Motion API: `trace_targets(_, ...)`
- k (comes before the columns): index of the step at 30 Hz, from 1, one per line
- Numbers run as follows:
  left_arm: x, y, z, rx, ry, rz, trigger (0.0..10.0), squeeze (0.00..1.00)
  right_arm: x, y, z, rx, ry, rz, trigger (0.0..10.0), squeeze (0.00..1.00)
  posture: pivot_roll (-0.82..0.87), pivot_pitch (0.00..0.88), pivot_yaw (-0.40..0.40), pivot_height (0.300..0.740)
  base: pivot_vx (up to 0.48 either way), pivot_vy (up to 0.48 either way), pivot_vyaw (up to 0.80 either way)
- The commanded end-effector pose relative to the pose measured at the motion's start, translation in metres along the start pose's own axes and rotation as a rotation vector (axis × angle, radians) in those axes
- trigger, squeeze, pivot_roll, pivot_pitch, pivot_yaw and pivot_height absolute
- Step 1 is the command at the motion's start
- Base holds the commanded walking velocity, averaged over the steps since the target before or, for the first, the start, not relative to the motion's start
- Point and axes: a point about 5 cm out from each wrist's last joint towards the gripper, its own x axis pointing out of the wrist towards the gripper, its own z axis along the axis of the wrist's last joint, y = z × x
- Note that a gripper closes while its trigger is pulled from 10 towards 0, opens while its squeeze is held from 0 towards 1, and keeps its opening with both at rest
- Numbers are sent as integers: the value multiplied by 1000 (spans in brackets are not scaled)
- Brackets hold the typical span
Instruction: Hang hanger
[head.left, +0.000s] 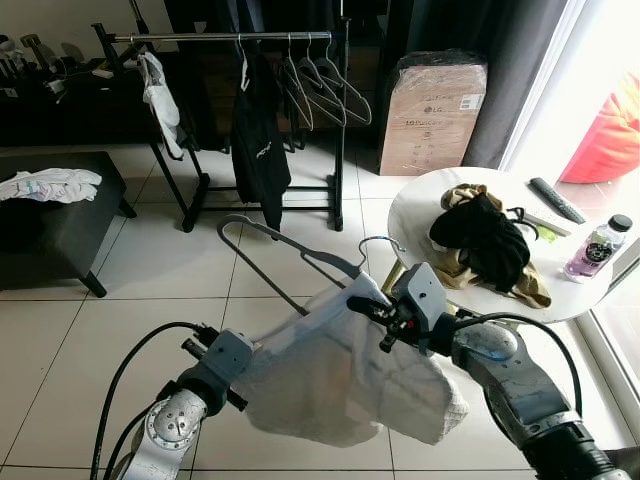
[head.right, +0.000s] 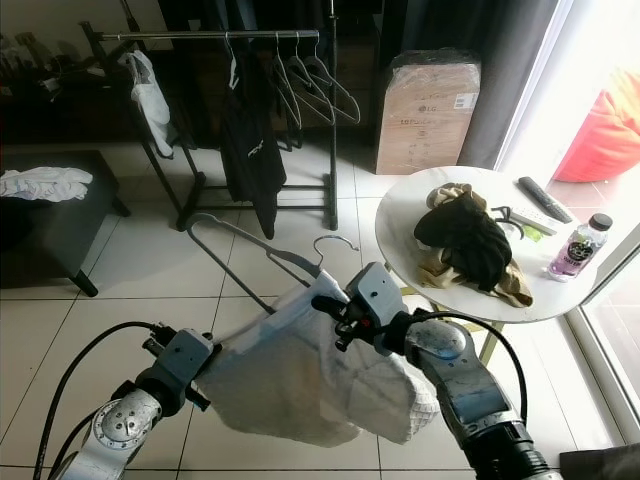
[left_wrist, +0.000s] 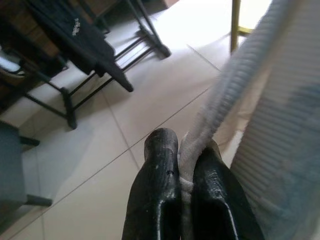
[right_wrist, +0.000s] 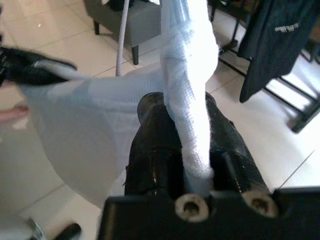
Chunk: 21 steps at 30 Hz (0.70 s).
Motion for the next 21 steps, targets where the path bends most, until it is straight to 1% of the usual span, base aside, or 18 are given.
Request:
trace_targets(1,-10,14,-25,24,131,69,0,0,-13,-12,9,-63,-30,-55,0,0,-95,152,9,740,0,0,0)
trace_targets(3,-11,18,-29,29,157,104,0,0,-17,-11,9,-68,-31,-44,0,0,-95,151,10,740,0,0,0)
trace_targets(5,-12,24,-31,31,175,152,0,0,-21,-9,6,-107,-11,-27,0,0,-96,151,12,740,0,0,0)
trace_targets(9,-14,34,-31,34,180,226,0,0,-26,-8,-1,-202,52,-12,0,0,-97,152,14,740,0,0,0)
trace_targets(11,-14,36,-31,36,180,240,0,0,-27,-9,-4,-220,71,-18,0,0,-98,152,15,740,0,0,0)
trace_targets(15,-14,38,-32,40,189,248,0,0,-32,-16,-16,-306,169,-56,0,0,-98,151,17,740,0,0,0)
trace_targets(17,-14,37,-33,39,191,246,0,0,-33,-16,-17,-321,177,-58,0,0,-98,151,17,740,0,0,0)
trace_targets(20,-14,35,-32,37,190,239,0,0,-38,-18,-27,-428,244,-32,0,0,-97,153,18,740,0,0,0)
trace_targets(21,-14,35,-32,37,190,239,0,0,-40,-18,-29,-449,260,-22,0,0,-97,153,17,740,0,0,0)
